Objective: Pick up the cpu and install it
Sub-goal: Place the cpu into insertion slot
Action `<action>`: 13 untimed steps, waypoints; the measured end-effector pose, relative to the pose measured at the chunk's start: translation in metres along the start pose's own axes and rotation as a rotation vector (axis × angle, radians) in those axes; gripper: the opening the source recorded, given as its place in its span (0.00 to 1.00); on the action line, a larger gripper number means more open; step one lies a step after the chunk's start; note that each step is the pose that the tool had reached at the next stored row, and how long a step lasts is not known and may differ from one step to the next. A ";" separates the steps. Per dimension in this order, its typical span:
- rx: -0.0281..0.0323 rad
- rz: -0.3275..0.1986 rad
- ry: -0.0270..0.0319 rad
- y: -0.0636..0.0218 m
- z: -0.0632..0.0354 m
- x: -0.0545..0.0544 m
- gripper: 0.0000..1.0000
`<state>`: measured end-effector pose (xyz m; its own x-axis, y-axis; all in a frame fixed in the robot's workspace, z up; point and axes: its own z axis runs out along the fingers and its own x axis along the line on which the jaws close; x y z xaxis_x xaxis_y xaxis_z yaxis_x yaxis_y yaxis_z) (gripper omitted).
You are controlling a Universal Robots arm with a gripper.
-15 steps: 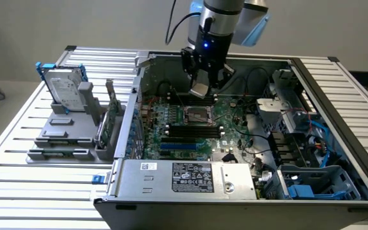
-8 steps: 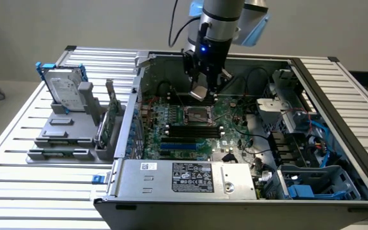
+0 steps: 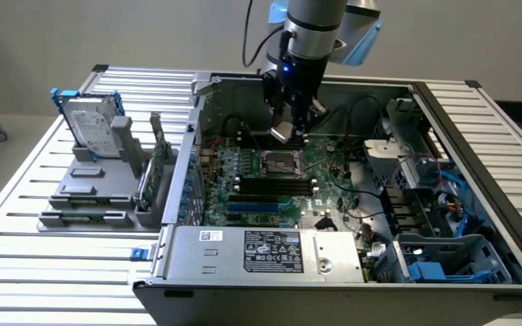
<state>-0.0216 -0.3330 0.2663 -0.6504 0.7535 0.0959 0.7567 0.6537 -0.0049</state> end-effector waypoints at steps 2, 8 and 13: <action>-0.0011 0.030 0.0016 0.0000 0.0000 0.000 0.54; -0.0051 0.123 0.0063 0.0000 0.0000 0.000 0.54; -0.0096 0.203 0.0096 0.0000 0.0001 0.000 0.54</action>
<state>-0.0216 -0.3330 0.2662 -0.4840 0.8689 0.1034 0.8727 0.4880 -0.0155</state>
